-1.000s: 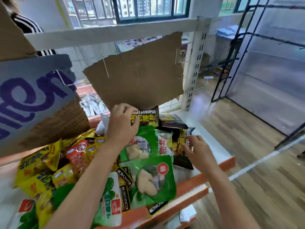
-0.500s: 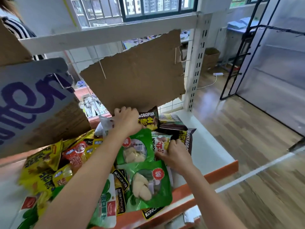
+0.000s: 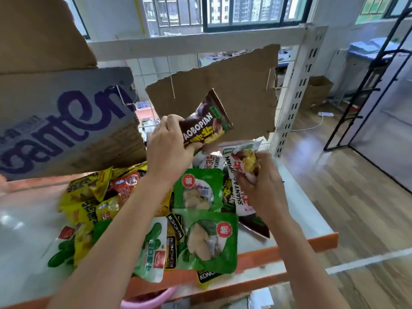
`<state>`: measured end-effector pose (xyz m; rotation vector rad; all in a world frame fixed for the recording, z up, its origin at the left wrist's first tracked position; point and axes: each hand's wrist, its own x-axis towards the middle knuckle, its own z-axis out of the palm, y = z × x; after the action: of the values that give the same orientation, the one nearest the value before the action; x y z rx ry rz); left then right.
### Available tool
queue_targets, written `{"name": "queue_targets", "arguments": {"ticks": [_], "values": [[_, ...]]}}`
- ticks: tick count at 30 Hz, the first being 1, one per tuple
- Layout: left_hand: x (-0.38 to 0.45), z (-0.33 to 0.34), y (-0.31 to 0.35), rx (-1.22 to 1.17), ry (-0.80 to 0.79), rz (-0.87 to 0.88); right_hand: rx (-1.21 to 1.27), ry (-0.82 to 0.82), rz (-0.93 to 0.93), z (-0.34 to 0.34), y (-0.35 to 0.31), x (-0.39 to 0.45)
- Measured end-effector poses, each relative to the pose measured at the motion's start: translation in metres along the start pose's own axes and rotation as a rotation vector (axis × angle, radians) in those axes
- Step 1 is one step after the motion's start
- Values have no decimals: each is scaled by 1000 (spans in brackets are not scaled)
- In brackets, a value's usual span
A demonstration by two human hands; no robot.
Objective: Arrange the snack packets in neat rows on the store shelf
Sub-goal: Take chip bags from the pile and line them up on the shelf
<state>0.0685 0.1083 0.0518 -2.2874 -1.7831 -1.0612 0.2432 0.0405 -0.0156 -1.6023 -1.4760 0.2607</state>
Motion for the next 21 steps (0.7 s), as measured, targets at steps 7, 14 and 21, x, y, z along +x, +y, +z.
{"name": "queue_targets", "arguments": {"ticks": [7,14,21], "values": [[-85,-44,-34,-56,-21,-314,145,-235,-27,9,-46,-26],[-181,-82,-81,-123,83,-625,-178,-270,-408,45,-82,-61],[-234,-105,-104,-199,95,-812,-70,-401,-452,83,-131,-85]]}}
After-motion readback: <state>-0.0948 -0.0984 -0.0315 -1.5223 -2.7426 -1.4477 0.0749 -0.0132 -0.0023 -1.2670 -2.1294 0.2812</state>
